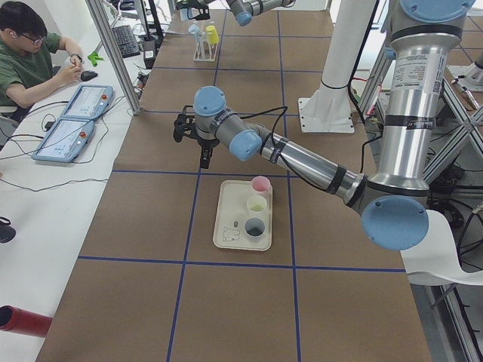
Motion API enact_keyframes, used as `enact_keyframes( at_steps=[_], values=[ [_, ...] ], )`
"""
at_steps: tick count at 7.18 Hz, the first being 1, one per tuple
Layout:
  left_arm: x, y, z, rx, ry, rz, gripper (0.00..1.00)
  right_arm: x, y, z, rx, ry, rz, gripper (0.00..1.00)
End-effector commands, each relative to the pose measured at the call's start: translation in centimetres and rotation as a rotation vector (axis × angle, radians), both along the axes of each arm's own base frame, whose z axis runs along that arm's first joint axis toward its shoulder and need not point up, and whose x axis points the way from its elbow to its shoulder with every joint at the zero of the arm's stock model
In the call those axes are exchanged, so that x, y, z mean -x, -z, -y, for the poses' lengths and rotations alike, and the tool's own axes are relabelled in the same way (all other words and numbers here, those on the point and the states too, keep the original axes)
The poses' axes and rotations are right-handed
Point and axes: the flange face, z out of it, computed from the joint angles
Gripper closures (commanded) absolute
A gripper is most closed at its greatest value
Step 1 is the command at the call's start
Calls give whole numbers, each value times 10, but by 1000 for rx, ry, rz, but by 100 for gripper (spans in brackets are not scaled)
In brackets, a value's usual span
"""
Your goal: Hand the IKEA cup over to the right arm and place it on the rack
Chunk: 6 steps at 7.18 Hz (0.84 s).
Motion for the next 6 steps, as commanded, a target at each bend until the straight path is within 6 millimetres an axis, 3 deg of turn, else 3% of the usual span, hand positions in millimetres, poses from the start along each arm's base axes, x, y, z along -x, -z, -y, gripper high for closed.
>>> enact_keyframes(
  at_steps=[1,2,6],
  values=[
    [-1,1,0,3,1,-2,0,6,-21,9,3,-7,-27,81],
    [-2,1,0,3,0,-2,0,12,-41,16,-12,-6,-18,81],
    [-2,-1,1,7,0,-1,0,16,-52,13,-26,-27,-34,85]
  ],
)
